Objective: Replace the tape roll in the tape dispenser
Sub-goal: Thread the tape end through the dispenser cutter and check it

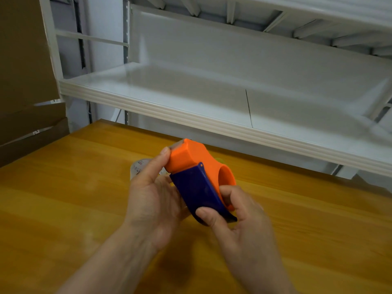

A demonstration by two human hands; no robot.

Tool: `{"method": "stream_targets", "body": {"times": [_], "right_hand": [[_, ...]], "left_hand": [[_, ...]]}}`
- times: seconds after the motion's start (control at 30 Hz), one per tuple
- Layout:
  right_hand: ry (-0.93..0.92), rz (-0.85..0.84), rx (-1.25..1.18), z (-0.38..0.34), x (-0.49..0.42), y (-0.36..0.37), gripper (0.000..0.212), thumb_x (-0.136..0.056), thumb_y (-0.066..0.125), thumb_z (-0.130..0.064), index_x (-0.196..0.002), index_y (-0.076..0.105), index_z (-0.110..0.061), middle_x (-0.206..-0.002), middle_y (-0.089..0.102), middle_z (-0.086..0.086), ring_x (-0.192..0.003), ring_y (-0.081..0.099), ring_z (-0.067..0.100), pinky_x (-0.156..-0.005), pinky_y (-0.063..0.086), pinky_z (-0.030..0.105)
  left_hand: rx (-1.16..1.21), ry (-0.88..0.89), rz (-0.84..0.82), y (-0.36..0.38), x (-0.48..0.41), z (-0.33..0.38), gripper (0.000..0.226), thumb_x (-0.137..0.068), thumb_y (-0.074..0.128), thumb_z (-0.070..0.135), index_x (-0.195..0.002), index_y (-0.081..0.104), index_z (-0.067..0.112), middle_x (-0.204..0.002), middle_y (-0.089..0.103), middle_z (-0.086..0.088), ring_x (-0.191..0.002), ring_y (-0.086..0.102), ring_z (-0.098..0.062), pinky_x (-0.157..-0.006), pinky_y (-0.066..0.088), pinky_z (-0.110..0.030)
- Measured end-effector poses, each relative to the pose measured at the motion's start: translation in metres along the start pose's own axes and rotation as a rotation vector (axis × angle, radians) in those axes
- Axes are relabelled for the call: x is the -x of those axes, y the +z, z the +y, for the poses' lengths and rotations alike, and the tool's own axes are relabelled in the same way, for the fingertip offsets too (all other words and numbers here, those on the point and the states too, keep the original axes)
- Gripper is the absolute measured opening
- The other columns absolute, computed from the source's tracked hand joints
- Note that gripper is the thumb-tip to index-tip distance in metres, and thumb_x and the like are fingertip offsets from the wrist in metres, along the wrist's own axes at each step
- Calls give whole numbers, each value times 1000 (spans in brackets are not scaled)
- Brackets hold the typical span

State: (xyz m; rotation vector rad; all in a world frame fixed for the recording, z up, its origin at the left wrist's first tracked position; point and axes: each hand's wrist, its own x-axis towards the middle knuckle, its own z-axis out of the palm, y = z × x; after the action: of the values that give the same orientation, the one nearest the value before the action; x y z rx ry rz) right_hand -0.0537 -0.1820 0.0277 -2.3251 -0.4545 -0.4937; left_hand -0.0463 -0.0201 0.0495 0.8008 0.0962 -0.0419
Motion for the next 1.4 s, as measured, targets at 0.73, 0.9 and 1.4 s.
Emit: {"method": "stream_targets", "body": {"times": [0.73, 0.9, 1.4], "right_hand": [[-75, -119, -123, 15, -5, 1, 36, -92, 56, -56, -124, 41, -48, -115, 59, -19, -99, 60, 2, -77, 56, 27], [-96, -80, -157, 19, -6, 2, 54, -90, 56, -58, -134, 25, -58, -128, 55, -18, -109, 61, 4, -84, 58, 31], [-384, 9, -6, 34, -13, 0, 39, -101, 46, -45, -139, 39, -52, -114, 45, -13, -108, 55, 15, -81, 55, 42]], "left_hand": [[-17, -110, -10, 2, 1, 3, 72, -92, 45, 61, -123, 62, -1, -113, 72, -30, -102, 72, -42, -82, 61, -44], [54, -136, 29, 4, -1, 0, 71, -91, 49, 59, -121, 62, -4, -111, 72, -30, -99, 74, -41, -82, 59, -49], [242, -230, 54, 5, -2, 1, 72, -88, 54, 56, -124, 59, -6, -115, 71, -30, -104, 72, -39, -86, 55, -56]]}}
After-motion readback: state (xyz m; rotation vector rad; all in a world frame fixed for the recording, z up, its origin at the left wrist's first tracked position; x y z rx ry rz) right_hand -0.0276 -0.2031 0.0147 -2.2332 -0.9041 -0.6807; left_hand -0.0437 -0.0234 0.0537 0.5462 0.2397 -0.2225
